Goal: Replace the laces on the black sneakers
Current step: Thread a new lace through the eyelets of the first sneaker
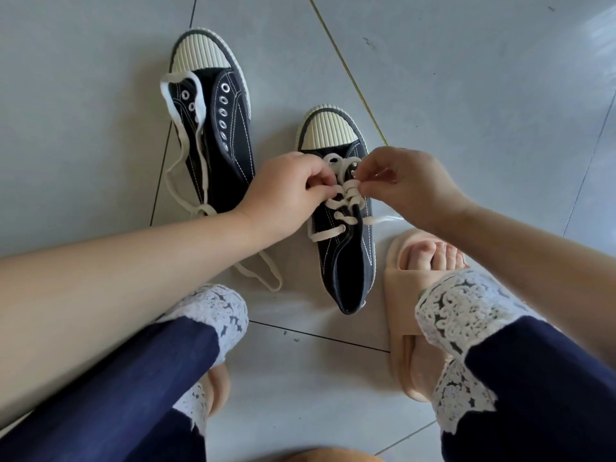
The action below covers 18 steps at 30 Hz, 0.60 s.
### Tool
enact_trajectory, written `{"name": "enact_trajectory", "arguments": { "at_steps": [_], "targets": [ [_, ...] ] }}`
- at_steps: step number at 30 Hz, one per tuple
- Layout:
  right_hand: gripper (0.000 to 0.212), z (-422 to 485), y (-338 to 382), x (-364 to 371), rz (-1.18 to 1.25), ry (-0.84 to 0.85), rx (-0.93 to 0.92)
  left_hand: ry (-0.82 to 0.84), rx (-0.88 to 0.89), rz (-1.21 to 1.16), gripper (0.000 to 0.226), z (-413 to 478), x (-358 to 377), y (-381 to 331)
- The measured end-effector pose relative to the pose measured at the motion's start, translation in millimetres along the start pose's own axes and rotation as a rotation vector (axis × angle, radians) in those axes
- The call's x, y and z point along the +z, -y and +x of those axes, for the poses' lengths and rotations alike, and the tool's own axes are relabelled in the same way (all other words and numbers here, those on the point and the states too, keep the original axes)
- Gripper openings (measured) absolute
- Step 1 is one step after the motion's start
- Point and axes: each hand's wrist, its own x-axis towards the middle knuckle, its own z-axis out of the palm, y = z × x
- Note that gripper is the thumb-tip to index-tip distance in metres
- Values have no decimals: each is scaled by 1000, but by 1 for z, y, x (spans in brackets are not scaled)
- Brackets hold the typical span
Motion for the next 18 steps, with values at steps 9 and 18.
{"name": "enact_trajectory", "arguments": {
  "at_steps": [9,18],
  "targets": [
    [13,8,-20,-30,-491,43,-155,308,53,323,11,9,-23,3],
    [2,3,-18,-23,-172,-14,-72,119,114,63,2,1,-27,-1]
  ]
}}
